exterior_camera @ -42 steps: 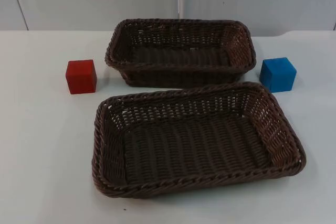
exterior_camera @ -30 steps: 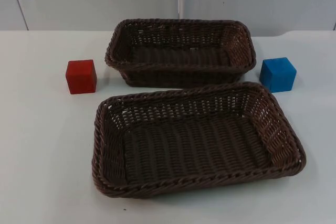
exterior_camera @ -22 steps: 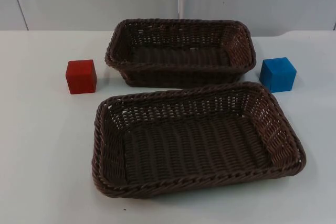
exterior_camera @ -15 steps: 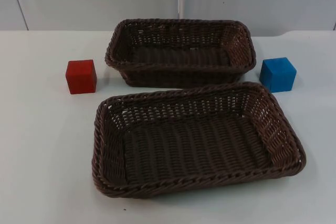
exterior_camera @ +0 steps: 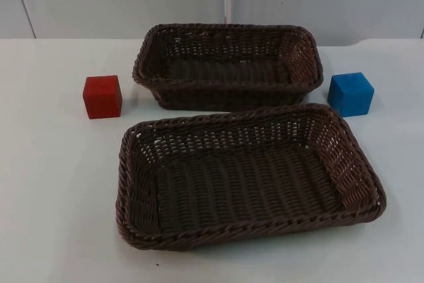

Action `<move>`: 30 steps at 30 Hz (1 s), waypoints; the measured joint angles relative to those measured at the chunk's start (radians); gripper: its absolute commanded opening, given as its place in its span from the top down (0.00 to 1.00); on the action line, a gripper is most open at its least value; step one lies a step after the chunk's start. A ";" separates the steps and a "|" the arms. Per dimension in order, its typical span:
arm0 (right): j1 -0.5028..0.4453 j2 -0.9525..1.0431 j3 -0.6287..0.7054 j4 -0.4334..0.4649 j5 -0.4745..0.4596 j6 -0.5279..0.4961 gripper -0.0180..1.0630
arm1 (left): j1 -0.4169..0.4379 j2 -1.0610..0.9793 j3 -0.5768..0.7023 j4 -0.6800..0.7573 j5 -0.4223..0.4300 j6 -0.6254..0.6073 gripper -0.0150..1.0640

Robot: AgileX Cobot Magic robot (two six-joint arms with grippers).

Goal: Pick up one cube with the left hand and place it into the upper basket. Pick up one cube with the right hand and place it into the lower basket.

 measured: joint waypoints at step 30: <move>0.000 0.000 0.000 0.000 0.000 0.000 0.01 | 0.000 0.322 0.000 -0.172 -0.170 0.148 0.01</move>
